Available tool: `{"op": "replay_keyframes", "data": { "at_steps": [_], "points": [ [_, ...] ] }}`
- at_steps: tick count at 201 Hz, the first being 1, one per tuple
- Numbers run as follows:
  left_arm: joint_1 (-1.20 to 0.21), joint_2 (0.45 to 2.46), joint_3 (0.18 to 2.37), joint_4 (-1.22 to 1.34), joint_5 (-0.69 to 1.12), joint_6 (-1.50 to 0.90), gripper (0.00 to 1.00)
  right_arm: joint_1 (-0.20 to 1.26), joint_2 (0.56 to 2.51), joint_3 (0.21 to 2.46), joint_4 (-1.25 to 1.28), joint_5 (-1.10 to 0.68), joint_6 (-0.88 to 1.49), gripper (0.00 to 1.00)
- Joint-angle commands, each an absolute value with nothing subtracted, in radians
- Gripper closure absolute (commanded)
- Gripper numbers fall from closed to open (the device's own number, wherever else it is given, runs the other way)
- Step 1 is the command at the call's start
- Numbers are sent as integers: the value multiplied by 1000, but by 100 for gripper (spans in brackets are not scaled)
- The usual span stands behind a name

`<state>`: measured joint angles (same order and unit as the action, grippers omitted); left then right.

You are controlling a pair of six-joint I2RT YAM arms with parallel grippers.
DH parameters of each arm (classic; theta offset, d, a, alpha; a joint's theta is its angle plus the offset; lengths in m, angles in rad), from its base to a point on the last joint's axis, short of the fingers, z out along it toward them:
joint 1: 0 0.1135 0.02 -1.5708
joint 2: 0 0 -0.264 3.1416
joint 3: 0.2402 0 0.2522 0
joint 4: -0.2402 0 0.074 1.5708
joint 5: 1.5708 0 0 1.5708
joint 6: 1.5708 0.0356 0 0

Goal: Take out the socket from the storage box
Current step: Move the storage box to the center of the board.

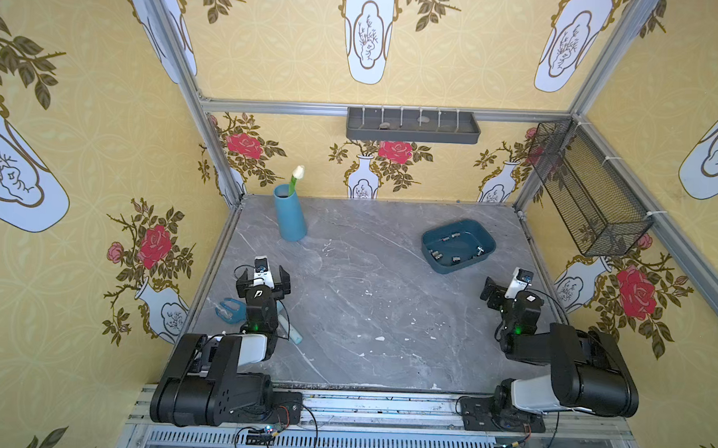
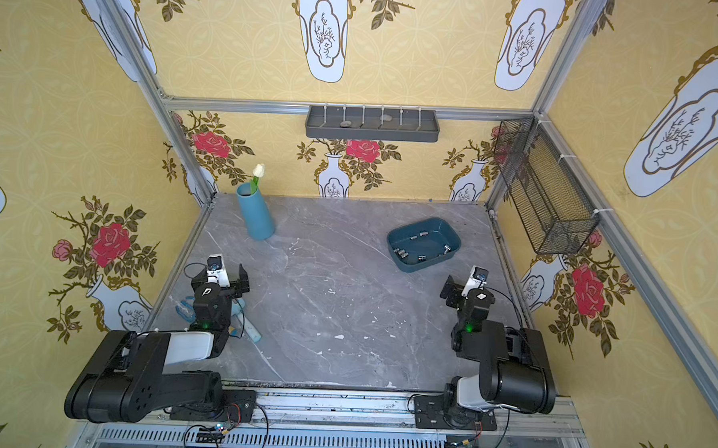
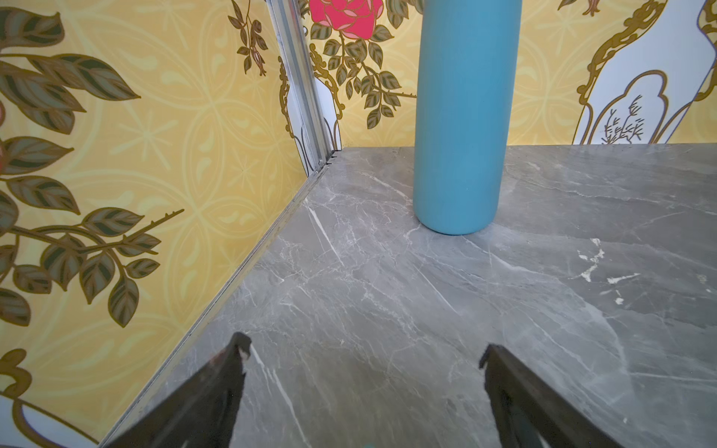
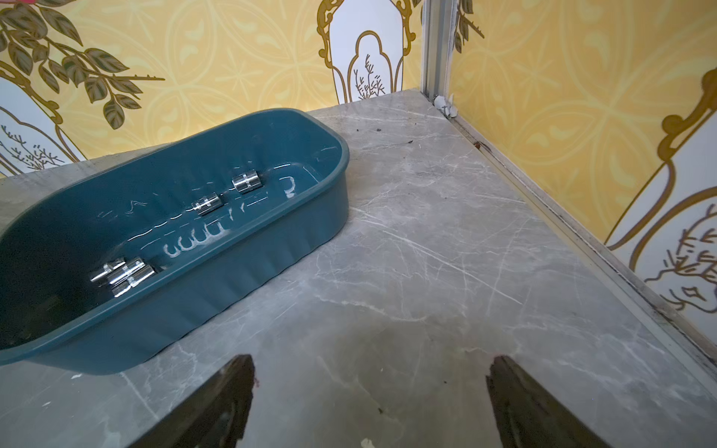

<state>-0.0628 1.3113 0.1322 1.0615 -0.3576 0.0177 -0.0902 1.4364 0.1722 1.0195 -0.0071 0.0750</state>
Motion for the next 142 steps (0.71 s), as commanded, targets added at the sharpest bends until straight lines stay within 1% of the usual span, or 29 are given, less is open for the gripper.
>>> {"op": "replay_keyframes", "data": {
  "at_steps": [1,89,109,142],
  "points": [
    [-61,1313,135,1067,-354,8,0,-89,1436,175,1042,-29,74,2],
    [-65,1300,127,1079,-342,17,0,-90,1433,175,1040,-31,75,3],
    [-96,1233,116,1061,-359,46,0,-88,1404,179,1013,11,83,2],
    [-256,1065,238,787,-519,155,0,-81,1222,255,746,56,89,2]
  ]
}}
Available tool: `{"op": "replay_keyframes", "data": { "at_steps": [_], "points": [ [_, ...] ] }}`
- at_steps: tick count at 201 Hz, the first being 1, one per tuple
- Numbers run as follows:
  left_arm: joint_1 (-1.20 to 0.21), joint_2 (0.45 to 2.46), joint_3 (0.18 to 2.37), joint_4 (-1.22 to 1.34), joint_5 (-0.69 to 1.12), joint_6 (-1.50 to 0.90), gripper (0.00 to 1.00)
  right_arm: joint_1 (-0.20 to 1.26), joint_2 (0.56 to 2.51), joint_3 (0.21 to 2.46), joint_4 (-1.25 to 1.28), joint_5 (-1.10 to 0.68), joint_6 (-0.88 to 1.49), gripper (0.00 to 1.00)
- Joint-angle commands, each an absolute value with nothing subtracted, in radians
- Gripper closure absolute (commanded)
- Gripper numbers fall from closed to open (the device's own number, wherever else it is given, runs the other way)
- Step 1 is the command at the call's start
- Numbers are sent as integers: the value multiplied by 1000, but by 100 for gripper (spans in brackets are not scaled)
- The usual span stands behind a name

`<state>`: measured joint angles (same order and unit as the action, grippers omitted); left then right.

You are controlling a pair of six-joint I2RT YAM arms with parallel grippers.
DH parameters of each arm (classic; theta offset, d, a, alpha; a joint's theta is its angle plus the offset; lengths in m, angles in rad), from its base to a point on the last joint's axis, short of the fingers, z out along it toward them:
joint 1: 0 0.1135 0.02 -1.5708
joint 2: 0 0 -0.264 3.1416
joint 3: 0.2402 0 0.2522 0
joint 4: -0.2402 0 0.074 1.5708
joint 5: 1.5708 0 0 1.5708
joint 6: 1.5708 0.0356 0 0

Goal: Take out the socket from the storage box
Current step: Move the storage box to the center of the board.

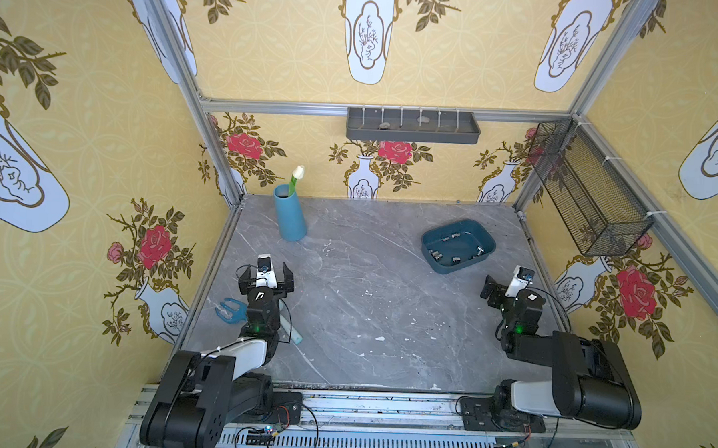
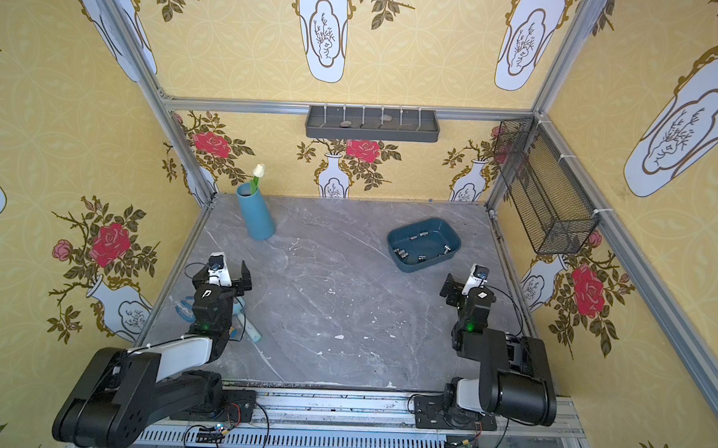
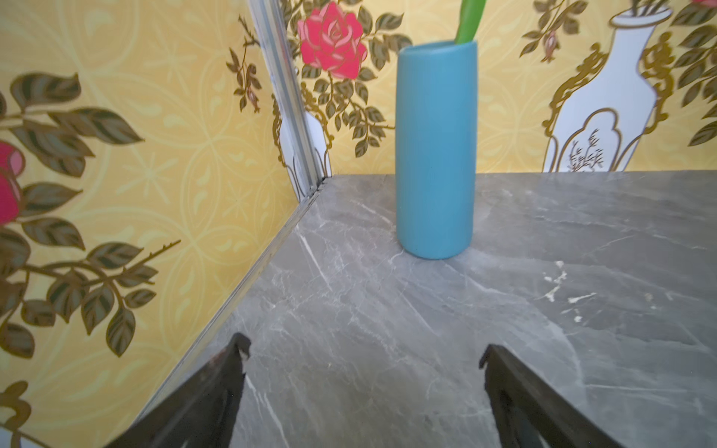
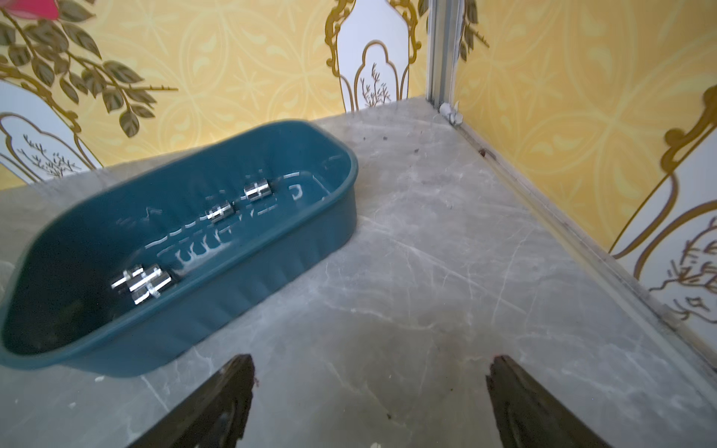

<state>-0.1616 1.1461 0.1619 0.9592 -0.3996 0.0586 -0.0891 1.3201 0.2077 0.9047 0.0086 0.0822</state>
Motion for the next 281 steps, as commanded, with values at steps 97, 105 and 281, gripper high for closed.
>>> {"op": "replay_keyframes", "data": {
  "at_steps": [97,105,281],
  "points": [
    [-735,1234,726,510,-427,-167,0,135,1044,712,-54,140,398,3],
    [-741,1295,821,378,-434,-259,0,149,1063,733,-85,146,414,3],
    [-803,2473,2254,-551,39,-725,10,127,1190,841,-268,-3,487,2]
  ]
}}
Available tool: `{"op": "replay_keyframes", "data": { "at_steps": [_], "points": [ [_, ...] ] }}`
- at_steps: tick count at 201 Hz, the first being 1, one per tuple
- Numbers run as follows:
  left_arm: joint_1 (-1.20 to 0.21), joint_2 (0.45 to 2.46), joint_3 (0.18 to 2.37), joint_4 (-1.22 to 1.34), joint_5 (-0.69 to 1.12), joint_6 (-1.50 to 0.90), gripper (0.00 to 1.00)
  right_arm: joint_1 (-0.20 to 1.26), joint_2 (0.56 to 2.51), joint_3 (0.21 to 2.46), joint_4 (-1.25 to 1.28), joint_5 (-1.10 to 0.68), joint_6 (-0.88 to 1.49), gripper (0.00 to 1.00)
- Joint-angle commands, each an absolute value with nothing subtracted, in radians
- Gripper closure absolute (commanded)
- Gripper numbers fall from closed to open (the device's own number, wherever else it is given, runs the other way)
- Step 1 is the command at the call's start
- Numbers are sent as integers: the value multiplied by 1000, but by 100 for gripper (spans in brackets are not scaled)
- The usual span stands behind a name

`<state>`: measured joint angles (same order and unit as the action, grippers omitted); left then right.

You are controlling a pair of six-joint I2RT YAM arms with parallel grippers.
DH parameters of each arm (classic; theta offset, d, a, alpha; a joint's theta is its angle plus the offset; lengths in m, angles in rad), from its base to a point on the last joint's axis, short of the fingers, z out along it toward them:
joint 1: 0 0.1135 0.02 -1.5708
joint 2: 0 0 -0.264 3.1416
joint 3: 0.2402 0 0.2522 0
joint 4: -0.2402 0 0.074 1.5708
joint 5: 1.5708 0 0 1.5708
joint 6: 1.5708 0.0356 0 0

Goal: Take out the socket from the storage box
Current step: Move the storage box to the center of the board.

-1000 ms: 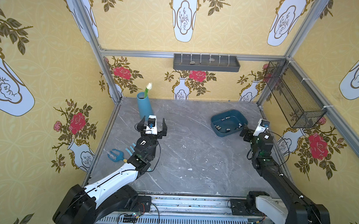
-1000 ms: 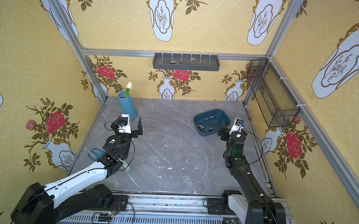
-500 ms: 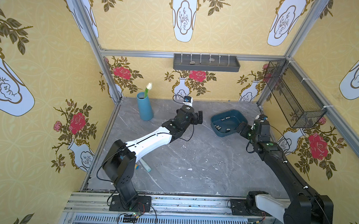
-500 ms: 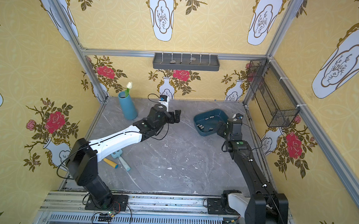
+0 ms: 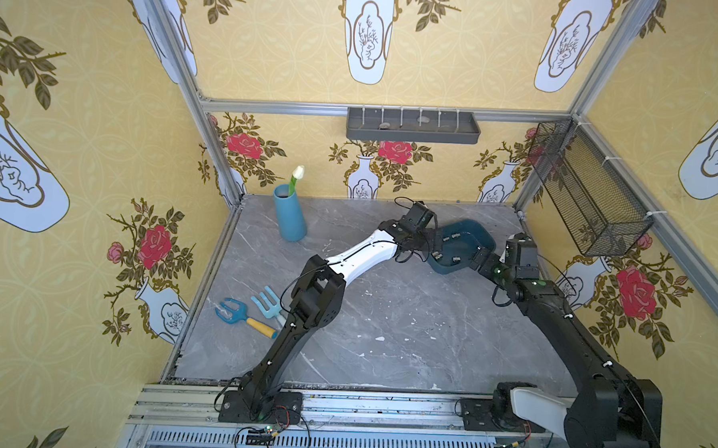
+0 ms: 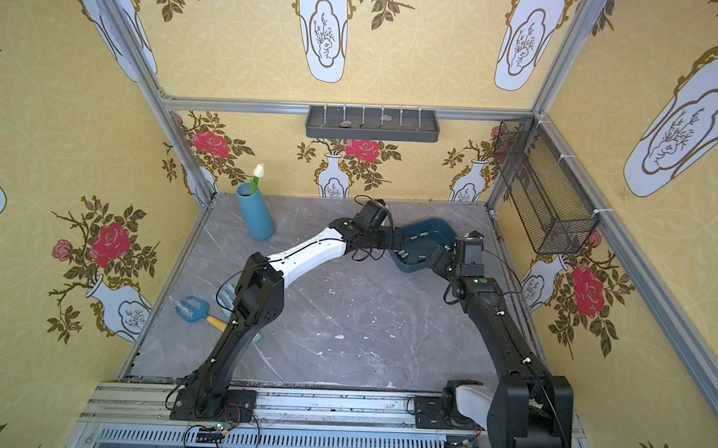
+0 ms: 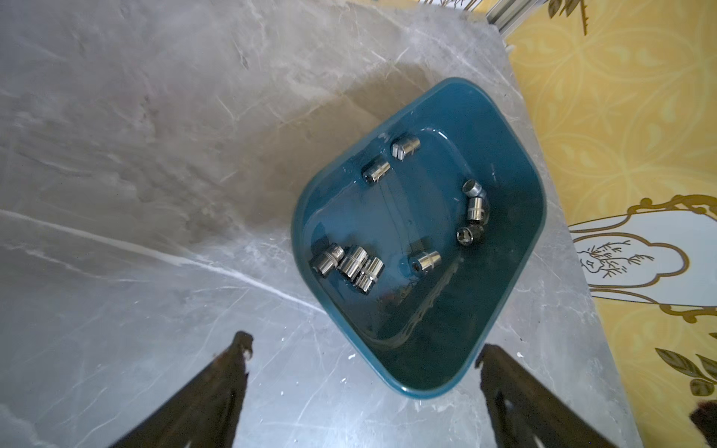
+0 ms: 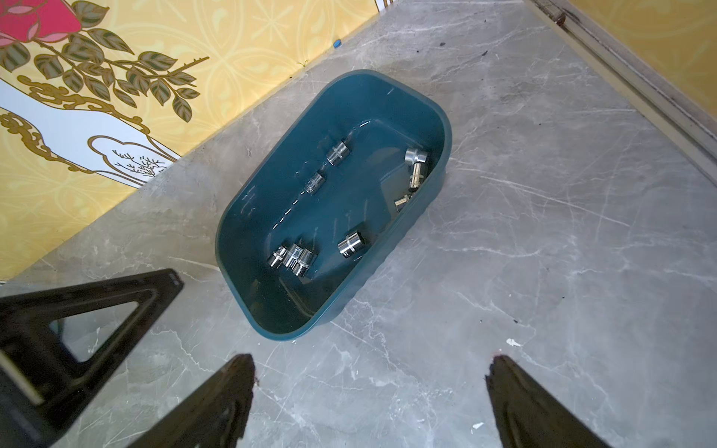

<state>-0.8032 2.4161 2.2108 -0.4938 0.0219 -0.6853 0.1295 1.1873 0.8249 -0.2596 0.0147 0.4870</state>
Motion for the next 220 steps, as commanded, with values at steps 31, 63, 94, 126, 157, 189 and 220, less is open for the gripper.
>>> {"op": "replay_keyframes", "data": {
  "at_steps": [31,63,94,126,157,189,220],
  "points": [
    [-805,2536,2299,-546,49,-735,19,124,1192,859,-290,-3,480,2],
    [-804,2546,2291,-545,38,-733,37,123,1190,864,-297,-9,481,3],
    [-803,2540,2245,-523,46,-723,49,123,1189,866,-306,-12,486,2],
    [-804,2518,2183,-502,45,-732,60,123,1181,872,-321,-15,483,2],
    [-799,2457,2084,-478,19,-732,70,124,1174,886,-345,-33,477,3],
    [-786,2368,1938,-430,2,-731,75,126,1173,898,-355,-55,473,2],
    [-764,2260,1769,-379,-2,-736,80,137,1190,915,-358,-86,479,2]
  ]
}}
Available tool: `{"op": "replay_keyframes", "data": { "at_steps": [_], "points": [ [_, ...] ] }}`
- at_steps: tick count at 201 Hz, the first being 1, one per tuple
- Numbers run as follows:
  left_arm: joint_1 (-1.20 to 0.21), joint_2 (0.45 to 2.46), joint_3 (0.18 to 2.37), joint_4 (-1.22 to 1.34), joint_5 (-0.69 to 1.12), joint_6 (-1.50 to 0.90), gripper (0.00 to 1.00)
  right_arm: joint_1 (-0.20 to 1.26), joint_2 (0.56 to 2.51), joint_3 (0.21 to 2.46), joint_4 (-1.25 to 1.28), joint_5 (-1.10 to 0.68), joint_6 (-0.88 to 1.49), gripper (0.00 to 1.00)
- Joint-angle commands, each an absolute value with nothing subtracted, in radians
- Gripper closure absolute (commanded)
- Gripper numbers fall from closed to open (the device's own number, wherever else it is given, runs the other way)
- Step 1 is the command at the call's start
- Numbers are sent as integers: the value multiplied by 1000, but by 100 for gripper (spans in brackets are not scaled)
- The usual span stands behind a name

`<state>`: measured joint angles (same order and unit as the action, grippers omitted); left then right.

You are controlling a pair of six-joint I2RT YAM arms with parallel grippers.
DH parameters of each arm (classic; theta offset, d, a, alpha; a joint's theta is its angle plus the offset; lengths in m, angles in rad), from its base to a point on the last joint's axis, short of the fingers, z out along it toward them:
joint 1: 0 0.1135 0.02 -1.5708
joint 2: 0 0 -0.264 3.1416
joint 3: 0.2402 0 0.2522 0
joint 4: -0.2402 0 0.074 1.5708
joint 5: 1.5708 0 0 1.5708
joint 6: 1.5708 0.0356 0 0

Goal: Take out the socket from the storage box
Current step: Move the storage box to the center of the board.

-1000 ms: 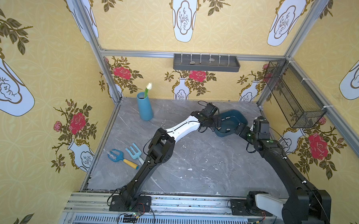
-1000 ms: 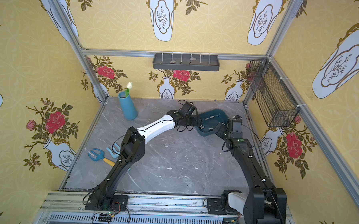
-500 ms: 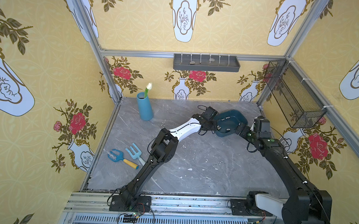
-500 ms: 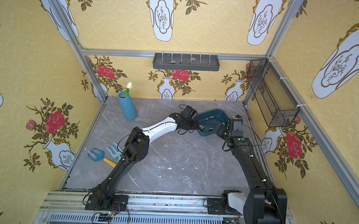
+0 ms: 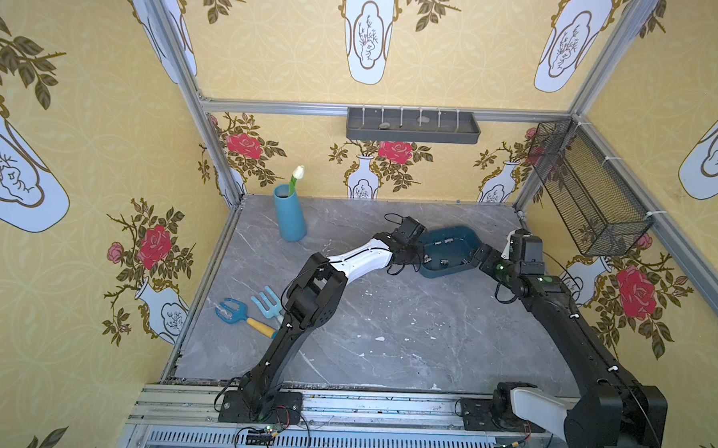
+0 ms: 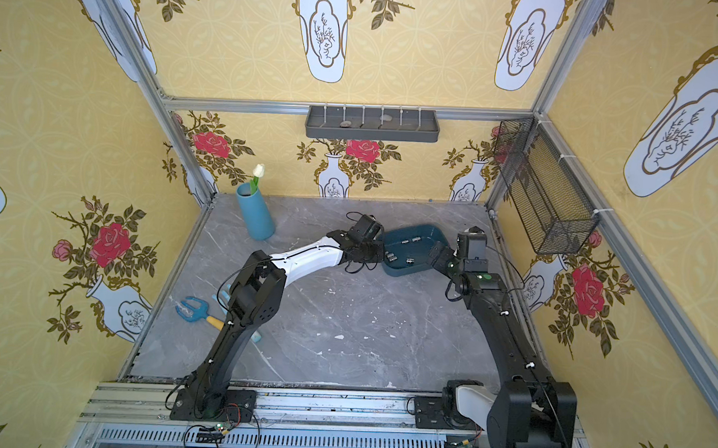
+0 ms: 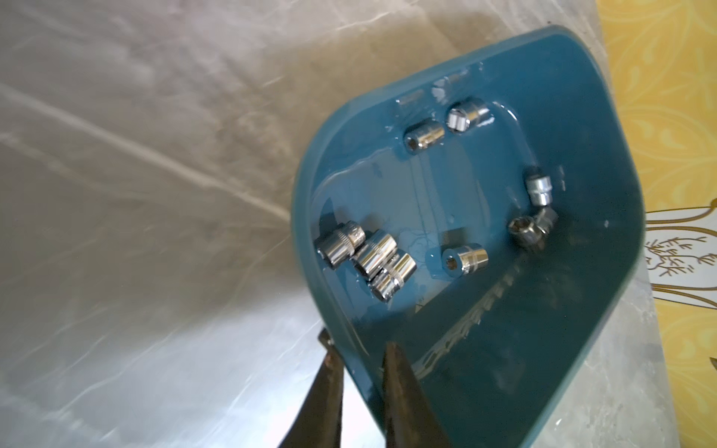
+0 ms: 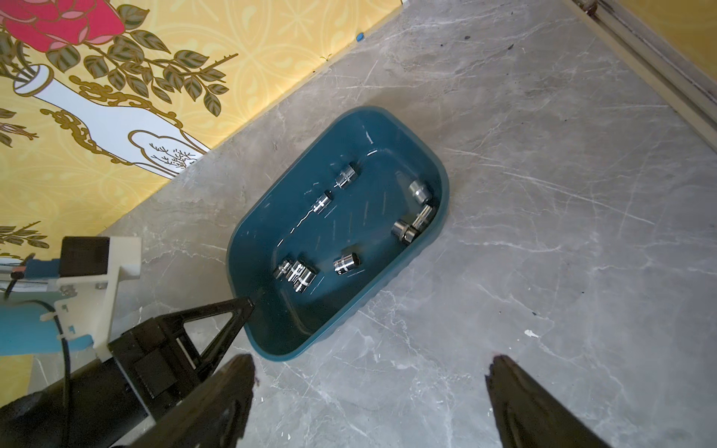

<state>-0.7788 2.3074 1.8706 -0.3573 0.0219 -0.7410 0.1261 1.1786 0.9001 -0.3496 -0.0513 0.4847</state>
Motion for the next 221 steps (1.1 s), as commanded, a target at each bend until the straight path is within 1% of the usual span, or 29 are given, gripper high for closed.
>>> {"op": "replay_keyframes", "data": {
  "at_steps": [1,28,54,98,113,135,160,181,221],
  "points": [
    [-763,2256,1766,-376,-1,-736,81,138,1190,916,-359,-87,479,2],
    [-743,2148,1601,-322,0,-736,82,169,1218,929,-354,-99,490,3],
    [-730,2039,1458,-299,-10,-713,83,235,1247,946,-343,-95,520,2],
    [-709,1875,1246,-278,-2,-694,84,451,1348,1006,-341,28,620,2],
    [-701,1830,1191,-270,7,-690,84,526,1399,1027,-327,76,639,0],
    [-694,1771,1113,-250,20,-690,84,591,1479,1065,-320,90,672,6],
    [-689,1720,1055,-250,42,-663,85,639,1554,1089,-309,91,693,11],
    [-671,1699,1031,-288,83,-680,88,648,1604,1115,-329,68,698,15],
    [-668,1658,1019,-361,128,-745,89,646,1636,1180,-404,50,687,17]
  ]
}}
